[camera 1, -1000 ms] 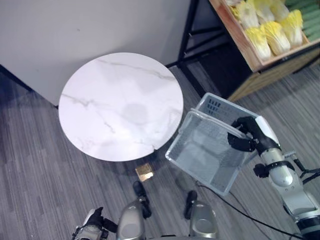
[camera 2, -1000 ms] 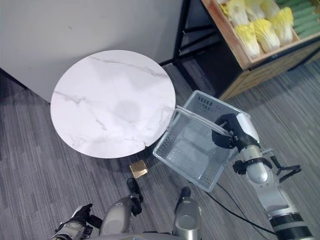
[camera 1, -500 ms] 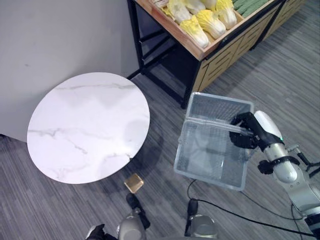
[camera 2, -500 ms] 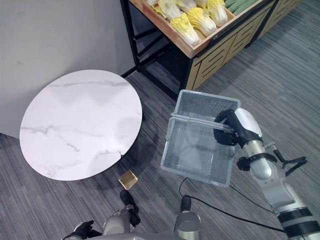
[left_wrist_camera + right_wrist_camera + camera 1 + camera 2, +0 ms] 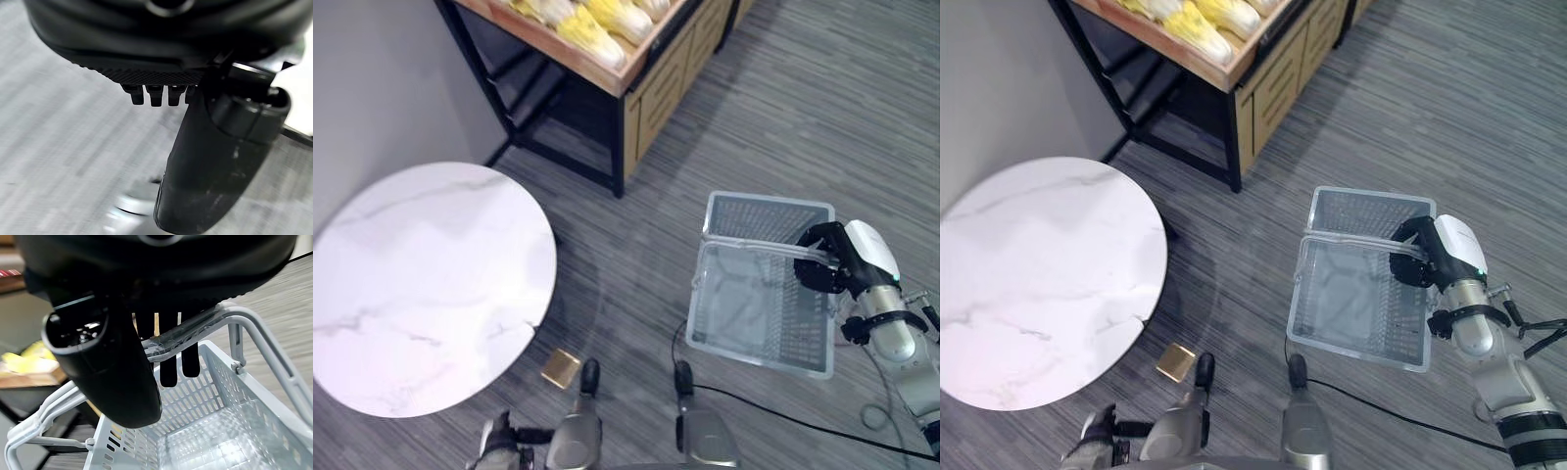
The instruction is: Get the vegetables into the basket
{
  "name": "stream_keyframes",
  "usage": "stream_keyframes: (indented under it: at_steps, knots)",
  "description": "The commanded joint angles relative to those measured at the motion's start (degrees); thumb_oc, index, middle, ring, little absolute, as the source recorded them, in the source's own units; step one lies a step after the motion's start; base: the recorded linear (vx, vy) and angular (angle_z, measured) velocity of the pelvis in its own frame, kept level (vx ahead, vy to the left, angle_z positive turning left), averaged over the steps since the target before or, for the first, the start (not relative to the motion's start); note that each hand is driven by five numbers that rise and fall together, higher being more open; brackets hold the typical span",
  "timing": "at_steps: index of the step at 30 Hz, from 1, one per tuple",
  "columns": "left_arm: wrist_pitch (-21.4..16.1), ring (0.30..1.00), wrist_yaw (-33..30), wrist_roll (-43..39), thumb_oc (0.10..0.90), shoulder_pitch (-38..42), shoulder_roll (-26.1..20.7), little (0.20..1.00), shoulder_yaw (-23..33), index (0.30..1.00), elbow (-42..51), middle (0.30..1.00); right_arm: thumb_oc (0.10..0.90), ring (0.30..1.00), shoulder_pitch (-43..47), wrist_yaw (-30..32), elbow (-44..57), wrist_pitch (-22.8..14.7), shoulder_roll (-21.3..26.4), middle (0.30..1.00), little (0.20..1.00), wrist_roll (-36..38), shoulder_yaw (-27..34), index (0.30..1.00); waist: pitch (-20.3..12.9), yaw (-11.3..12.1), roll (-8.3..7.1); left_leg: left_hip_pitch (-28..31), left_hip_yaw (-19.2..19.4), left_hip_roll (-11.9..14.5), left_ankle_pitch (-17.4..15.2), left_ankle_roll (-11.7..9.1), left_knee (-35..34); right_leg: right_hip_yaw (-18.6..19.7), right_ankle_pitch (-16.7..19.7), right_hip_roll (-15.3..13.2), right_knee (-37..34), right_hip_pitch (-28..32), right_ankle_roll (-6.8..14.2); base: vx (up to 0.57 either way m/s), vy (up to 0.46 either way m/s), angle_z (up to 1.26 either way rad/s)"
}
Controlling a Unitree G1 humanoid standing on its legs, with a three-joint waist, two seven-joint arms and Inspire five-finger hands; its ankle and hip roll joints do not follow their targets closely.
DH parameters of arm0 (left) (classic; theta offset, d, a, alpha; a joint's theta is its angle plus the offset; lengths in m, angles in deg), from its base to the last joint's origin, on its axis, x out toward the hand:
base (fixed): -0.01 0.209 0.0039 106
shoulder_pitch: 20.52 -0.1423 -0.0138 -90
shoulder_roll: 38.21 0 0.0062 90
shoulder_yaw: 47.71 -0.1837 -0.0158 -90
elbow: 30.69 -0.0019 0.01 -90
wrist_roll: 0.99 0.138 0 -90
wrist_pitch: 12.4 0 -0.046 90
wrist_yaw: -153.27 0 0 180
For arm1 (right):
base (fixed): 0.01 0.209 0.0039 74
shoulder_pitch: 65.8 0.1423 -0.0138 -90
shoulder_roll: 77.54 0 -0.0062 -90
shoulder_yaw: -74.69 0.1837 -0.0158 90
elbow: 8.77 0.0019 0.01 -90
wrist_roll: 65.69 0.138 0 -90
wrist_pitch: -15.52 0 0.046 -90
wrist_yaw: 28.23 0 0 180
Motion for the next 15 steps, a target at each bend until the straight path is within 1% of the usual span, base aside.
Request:
stream_keyframes:
  at_steps: [1, 3, 5, 6, 7, 8, 9, 10, 12, 13, 15]
  knots:
    - [-0.3, 1.0, -3.62, -0.91, 0.9, -2.45, -1.54, 1.0, -0.02, 1.0, -2.75, 1.0, 0.4, 0.3, 7.93, 5.78, 7.1, -5.31, 4.34, 0.3, 0.3, 0.79, 4.19, 0.3, -3.26, 2.12, 2.23, -3.59, -0.54, 0.95, -1.04, -1.07, 2.67, -3.05, -7.49, 1.6, 4.76, 0.15, 1.23, 0.04, 0.305, -0.5]
    - [-0.1, 1.0, -3.24, -0.71, 0.9, -2.5, -2.15, 1.0, -0.07, 1.0, -2.69, 1.0, 0.4, 0.3, 7.05, 5.75, 6.45, -4.72, 3.55, 0.3, 0.3, 0.57, 4.79, 0.3, -3.51, 1.74, 1.49, -2.84, 1.73, 0.2, -1.95, 0.03, 2.64, -1.69, -7.04, 0.52, 5.49, -0.82, 2.22, 0.04, 0.304, -0.47]
    - [0.02, 1.0, -2.64, -0.14, 0.9, -2.41, -2.8, 1.0, -0.52, 1.0, -2.91, 1.0, 0.4, 0.3, 7.24, 6.14, 3.74, -4.13, 2.49, 0.3, 0.3, 0.53, 4.4, 0.3, -3.65, 1.69, 1.01, -2.25, 3.73, -0.43, -2.82, 1.3, 2.8, -0.6, -6.17, -0.56, 6.01, -1.54, 3.2, 0.02, 0.233, -0.5]
    - [0.02, 1.0, -2.64, -0.14, 0.9, -2.41, -2.8, 1.0, -0.52, 1.0, -2.91, 1.0, 0.4, 0.3, 7.25, 6.15, 3.73, -4.13, 2.49, 0.3, 0.3, 0.53, 4.4, 0.3, -3.65, 1.73, 0.99, -2.24, 3.77, -0.42, -2.83, 1.31, 2.79, -0.55, -6.17, -0.56, 6.02, -1.56, 3.21, 0.0, 0.17, -0.51]
    - [0.03, 1.0, -2.34, 0.18, 0.9, -2.4, -3.0, 1.0, -0.68, 1.0, -3.14, 1.0, 0.4, 0.3, 7.81, 6.94, 2.0, -3.72, 1.84, 0.3, 0.3, 0.17, 4.16, 0.3, -3.52, 1.73, 0.81, -1.94, 5.1, -0.6, -3.32, 1.95, 2.88, -0.7, -5.5, -1.29, 6.43, -2.26, 3.84, -0.03, 0.235, -0.55]
    - [-0.04, 1.0, -1.58, 0.68, 0.9, -2.29, -3.73, 1.0, -1.02, 1.0, -3.02, 1.0, 0.4, 0.3, 8.92, 7.85, -0.25, -3.33, 1.18, 0.3, 0.3, 0.18, 3.93, 0.3, -3.12, 1.69, 0.51, -1.47, 7.4, -0.65, -4.06, 2.54, 3.42, -1.51, -4.64, -2.0, 7.72, -3.41, 4.56, -0.04, 0.282, -0.57]
    - [-0.19, 1.0, -1.37, 0.72, 0.9, -2.16, -4.15, 1.0, -1.28, 1.0, -2.7, 1.0, 0.4, 0.3, 9.49, 8.3, -1.38, -3.24, 0.93, 0.3, 0.3, 0.1, 3.76, 0.3, -2.76, 1.89, 0.46, -1.29, 8.41, -0.44, -4.32, 2.71, 3.79, -3.02, -4.25, -2.29, 8.77, -4.12, 4.73, -0.06, 0.217, -0.6]
    - [-0.19, 1.0, -1.12, 0.53, 0.9, -2.09, -4.44, 1.0, -1.3, 1.0, -2.12, 1.0, 0.4, 0.3, 10.0, 9.09, -2.39, -3.14, 0.45, 0.3, 0.3, 0.18, 3.77, 0.3, -2.46, 2.44, 0.46, -0.97, 9.54, -0.06, -4.64, 2.81, 3.98, -6.14, -4.2, -2.91, 9.44, -4.1, 4.57, -0.05, 0.107, -0.75]
    - [-0.38, 1.0, -0.94, 0.59, 0.9, -2.3, -4.81, 1.0, -1.18, 1.0, -1.98, 1.0, 0.4, 0.3, 10.4, 9.46, -3.86, -3.0, 0.22, 0.3, 0.3, 0.16, 3.84, 0.3, -2.62, 2.82, 0.75, -0.41, 11.05, 0.32, -4.68, 2.79, 3.56, -11.16, -3.8, -4.22, 9.4, -3.38, 4.06, -0.04, 0.076, -0.91]
    - [-0.47, 1.0, -0.93, 0.48, 0.9, -2.28, -4.94, 1.0, -0.97, 1.0, -1.82, 1.0, 0.4, 0.3, 10.35, 9.72, -4.78, -2.88, 0.25, 0.3, 0.3, -0.05, 3.99, 0.3, -2.79, 2.92, 0.83, -0.1, 11.51, 0.52, -4.6, 2.69, 3.26, -12.61, -3.64, -4.61, 9.02, -2.72, 3.92, -0.01, 0.041, -0.76]
    - [-0.48, 1.0, -0.6, 0.4, 0.9, -2.33, -4.89, 1.0, -0.88, 1.0, -1.74, 1.0, 0.4, 0.3, 9.71, 10.07, -5.62, -2.55, 0.28, 0.3, 0.3, -0.05, 4.94, 0.3, -3.11, 2.6, 0.89, 0.4, 11.65, 0.59, -4.38, 2.49, 2.91, -12.36, -3.02, -4.47, 8.18, -2.41, 3.92, 0.01, -0.001, -0.61]
